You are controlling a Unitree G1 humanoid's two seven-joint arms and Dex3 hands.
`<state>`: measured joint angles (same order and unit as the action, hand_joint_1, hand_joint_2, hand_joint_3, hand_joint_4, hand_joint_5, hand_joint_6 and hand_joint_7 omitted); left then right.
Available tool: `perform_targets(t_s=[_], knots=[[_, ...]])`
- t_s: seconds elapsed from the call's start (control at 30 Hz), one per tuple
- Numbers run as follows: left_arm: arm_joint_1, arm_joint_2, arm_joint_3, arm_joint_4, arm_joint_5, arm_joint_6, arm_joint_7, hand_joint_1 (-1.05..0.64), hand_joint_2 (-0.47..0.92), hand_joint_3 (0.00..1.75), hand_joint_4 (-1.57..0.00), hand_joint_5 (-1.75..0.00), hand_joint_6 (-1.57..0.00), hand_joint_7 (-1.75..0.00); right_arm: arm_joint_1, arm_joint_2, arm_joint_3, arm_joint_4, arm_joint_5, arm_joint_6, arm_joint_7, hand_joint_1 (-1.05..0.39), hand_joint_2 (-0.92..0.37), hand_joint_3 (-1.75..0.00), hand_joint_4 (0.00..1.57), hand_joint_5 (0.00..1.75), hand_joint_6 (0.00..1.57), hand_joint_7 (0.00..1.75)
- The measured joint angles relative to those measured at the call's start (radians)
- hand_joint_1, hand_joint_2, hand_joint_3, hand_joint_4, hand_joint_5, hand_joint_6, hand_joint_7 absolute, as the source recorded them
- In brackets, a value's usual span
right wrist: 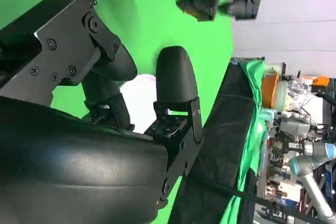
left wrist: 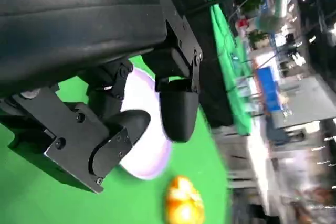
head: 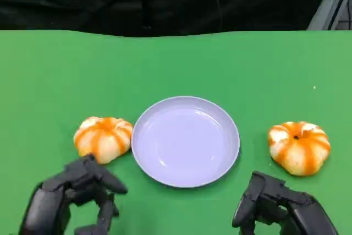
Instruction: Grasp the bread from the table and place it into the plate.
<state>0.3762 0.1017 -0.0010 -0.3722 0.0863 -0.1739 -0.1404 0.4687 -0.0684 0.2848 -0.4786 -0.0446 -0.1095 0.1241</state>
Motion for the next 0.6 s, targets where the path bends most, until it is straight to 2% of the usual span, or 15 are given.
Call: perform_targets(t_s=[0.1,0.13,0.2,0.3,0.4,0.5,0.6], knots=[[-0.040,0.041,0.004,-0.050,0.088,0.090,0.000,-0.27,0.64,0.62,-0.41,-0.84,-0.53,-0.31,-0.001,0.000,0.001,-0.001,-0.001,0.000,-0.002,0.12,-0.36,-1.43,0.71,1.75,0.64,1.63],[-0.044,0.042,0.004,-0.059,0.098,0.104,0.001,-0.41,0.79,0.35,-0.28,-0.78,-0.47,-0.22,-0.001,0.000,0.001,-0.001,-0.001,0.000,-0.002,0.10,-0.35,-1.42,0.72,1.75,0.64,1.63],[-0.077,0.077,-0.015,-0.075,0.226,0.162,0.000,-0.51,0.89,0.15,-0.20,-0.74,-0.45,-0.16,0.000,0.000,0.001,-0.002,-0.002,0.001,-0.006,0.09,-0.35,-1.42,0.72,1.75,0.64,1.63],[-0.166,0.150,-0.048,-0.076,0.446,0.247,0.000,-0.56,0.92,0.09,-0.16,-0.72,-0.44,-0.13,0.000,-0.001,0.002,-0.003,-0.003,0.001,-0.008,0.09,-0.35,-1.41,0.72,1.75,0.64,1.63],[-0.257,0.162,-0.096,-0.040,0.568,0.286,0.008,-0.54,0.92,0.05,-0.16,-0.73,-0.41,-0.10,0.003,-0.001,0.002,-0.005,-0.003,0.001,-0.009,0.10,-0.36,-1.42,0.71,1.75,0.64,1.62],[-0.325,0.167,-0.160,0.032,0.701,0.327,0.014,-0.61,0.92,0.06,-0.14,-0.73,-0.36,-0.06,0.008,-0.002,0.002,-0.007,-0.004,0.000,-0.010,0.09,-0.36,-1.41,0.70,1.75,0.64,1.63],[-0.401,0.178,-0.230,0.117,0.855,0.389,0.014,-0.63,0.91,0.04,-0.16,-0.74,-0.39,-0.06,0.009,-0.001,0.006,-0.010,-0.002,0.000,-0.010,0.10,-0.37,-1.41,0.70,1.75,0.63,1.63]])
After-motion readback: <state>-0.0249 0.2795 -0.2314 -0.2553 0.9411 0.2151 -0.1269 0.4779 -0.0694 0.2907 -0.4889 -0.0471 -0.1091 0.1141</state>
